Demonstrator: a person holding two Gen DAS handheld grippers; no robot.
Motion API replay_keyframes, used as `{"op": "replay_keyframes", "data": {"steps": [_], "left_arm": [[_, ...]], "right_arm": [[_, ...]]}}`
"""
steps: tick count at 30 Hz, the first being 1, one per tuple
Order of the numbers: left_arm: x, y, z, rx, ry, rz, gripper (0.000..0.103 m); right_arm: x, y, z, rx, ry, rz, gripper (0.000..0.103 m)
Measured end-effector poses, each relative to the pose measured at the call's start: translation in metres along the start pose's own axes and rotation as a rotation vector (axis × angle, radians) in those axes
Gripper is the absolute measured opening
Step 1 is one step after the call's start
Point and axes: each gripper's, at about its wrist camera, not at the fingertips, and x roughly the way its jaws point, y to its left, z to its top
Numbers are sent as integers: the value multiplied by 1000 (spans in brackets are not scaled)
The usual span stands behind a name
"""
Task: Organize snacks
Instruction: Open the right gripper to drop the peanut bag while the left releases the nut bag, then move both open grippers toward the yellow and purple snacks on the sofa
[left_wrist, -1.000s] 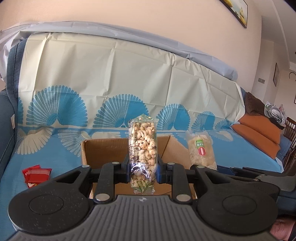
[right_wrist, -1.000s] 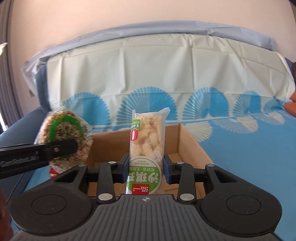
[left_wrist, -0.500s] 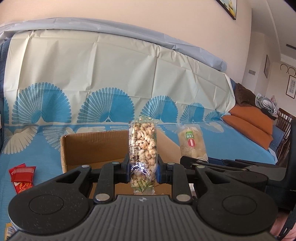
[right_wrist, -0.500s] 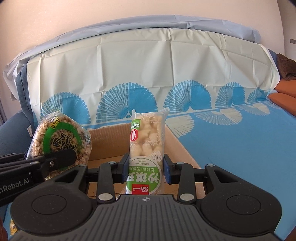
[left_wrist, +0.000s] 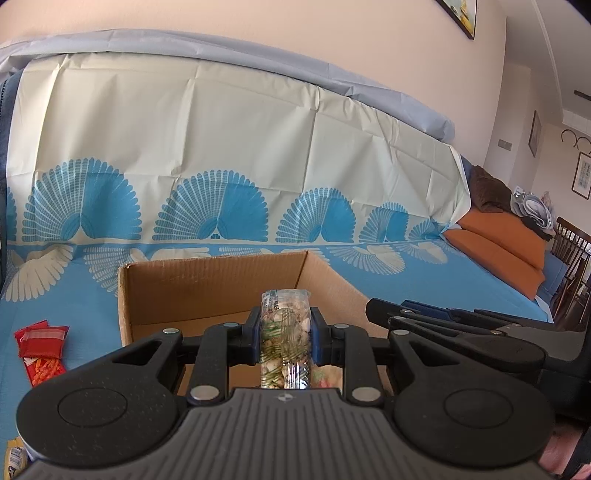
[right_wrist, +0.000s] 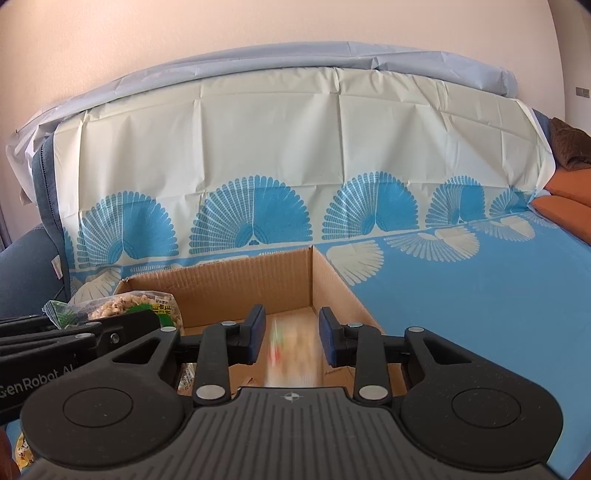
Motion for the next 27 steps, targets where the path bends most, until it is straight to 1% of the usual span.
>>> {"op": "replay_keyframes", "data": {"steps": [2,3,4,5,6,7,8,9,10,12,21,27], "left_arm": [[0,0,0,-4,4,-5,27],[1,1,0,-8,7,-11,30],[2,0,1,-13,14,-17,34],[2,0,1,-14,14,-19,48],[1,0,1,-11,8,-12,51],[0,-1,1,-7,3,-4,52],[0,0,1,-8,2,-4,54],[0,1,1,-15,3,-4,54],[-1,2,1,-20,5,-3,54],[-1,3,1,-23,7,2,54],[-14,17,4,-22,-8,39,54],[-30,40,2,-84,-1,98,56]], "right_arm": [[0,1,0,-1,3,0,33],[1,0,0,1,3,-1,33],[0,0,0,1,2,-2,33],[0,1,1,2,-2,-11,33],[0,1,1,1,-3,-21,39],[0,0,1,5,-3,-31,47],[1,-1,1,12,-2,-39,51],[1,-2,1,20,-1,-44,58],[1,-2,1,27,0,-51,62],[2,-2,0,31,3,-58,64],[3,15,-1,10,-3,-56,65],[-1,35,-3,-4,-22,-26,64]]}}
